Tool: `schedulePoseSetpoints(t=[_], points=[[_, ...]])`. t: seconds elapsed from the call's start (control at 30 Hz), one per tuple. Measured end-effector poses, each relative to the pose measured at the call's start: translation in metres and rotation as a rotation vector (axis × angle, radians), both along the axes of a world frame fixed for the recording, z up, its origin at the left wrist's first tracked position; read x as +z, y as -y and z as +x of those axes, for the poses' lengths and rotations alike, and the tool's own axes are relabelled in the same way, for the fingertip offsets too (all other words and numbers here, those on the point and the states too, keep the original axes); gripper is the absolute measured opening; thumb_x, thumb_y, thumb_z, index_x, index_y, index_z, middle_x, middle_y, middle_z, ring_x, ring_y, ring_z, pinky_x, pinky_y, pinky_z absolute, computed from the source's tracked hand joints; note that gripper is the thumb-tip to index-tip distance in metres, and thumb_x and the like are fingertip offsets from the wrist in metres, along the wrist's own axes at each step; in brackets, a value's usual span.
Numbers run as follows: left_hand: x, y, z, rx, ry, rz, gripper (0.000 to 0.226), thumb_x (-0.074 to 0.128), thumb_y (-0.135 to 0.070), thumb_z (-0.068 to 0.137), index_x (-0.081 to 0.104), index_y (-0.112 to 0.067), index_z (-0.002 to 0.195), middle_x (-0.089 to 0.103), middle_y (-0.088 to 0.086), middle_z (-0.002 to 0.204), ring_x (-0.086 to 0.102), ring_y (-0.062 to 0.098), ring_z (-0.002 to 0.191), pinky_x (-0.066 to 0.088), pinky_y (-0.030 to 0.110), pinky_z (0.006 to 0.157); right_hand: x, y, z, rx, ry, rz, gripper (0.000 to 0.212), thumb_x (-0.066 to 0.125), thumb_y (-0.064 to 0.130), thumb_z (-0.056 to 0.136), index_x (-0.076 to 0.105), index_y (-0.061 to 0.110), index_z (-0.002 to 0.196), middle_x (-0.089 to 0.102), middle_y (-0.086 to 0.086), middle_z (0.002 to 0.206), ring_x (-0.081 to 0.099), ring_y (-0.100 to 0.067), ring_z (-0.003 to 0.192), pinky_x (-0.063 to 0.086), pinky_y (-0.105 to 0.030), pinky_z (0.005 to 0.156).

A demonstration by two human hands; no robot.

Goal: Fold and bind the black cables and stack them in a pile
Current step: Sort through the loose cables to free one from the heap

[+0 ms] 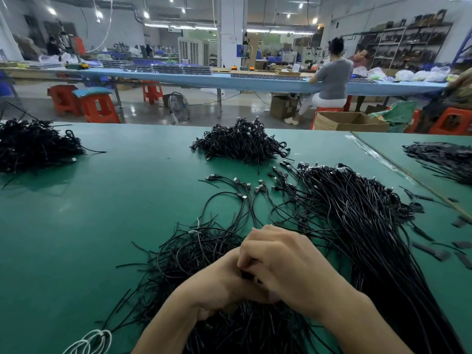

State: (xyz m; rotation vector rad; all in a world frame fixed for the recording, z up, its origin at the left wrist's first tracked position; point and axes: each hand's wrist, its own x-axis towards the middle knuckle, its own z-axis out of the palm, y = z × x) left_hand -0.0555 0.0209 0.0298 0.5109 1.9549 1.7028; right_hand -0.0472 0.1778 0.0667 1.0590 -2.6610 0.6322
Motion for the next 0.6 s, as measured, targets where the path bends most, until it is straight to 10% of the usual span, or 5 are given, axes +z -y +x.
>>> schedulePoseSetpoints(t=[0.13, 0.43, 0.6], points=[[-0.005, 0.002, -0.001, 0.089, 0.022, -0.065, 0.024, 0.073, -0.002, 0.078, 0.064, -0.023, 0.085, 0.047, 0.003, 0.063, 0.032, 0.013, 0.049, 0.019, 0.032, 0.044, 0.003, 0.005, 0.002, 0.051, -0.052, 0.047, 0.011, 0.058, 0.015, 0.093, 0.064, 0.023, 0.088, 0.061, 0.013, 0.091, 0.049, -0.009, 0.091, 0.050, -0.034, 0.072], [0.001, 0.003, -0.001, 0.057, 0.143, 0.097, 0.022, 0.064, -0.011, 0.081, 0.069, -0.032, 0.077, 0.047, -0.009, 0.060, 0.034, 0.006, 0.049, 0.024, 0.020, 0.042, -0.017, -0.003, -0.012, -0.021, 0.123, -0.226, 0.022, 0.058, 0.015, 0.095, 0.050, 0.034, 0.089, 0.055, 0.021, 0.090, 0.052, -0.005, 0.089, 0.039, -0.015, 0.076], [-0.002, 0.005, -0.009, 0.097, 0.307, 0.460, 0.014, 0.056, -0.012, 0.094, 0.061, -0.008, 0.107, 0.052, 0.000, 0.077, 0.041, 0.007, 0.058, 0.030, 0.016, 0.043, -0.031, 0.000, -0.013, -0.211, 0.107, -0.550, 0.030, 0.067, 0.005, 0.090, 0.054, 0.031, 0.085, 0.063, 0.015, 0.084, 0.063, -0.008, 0.076, 0.045, -0.011, 0.064]])
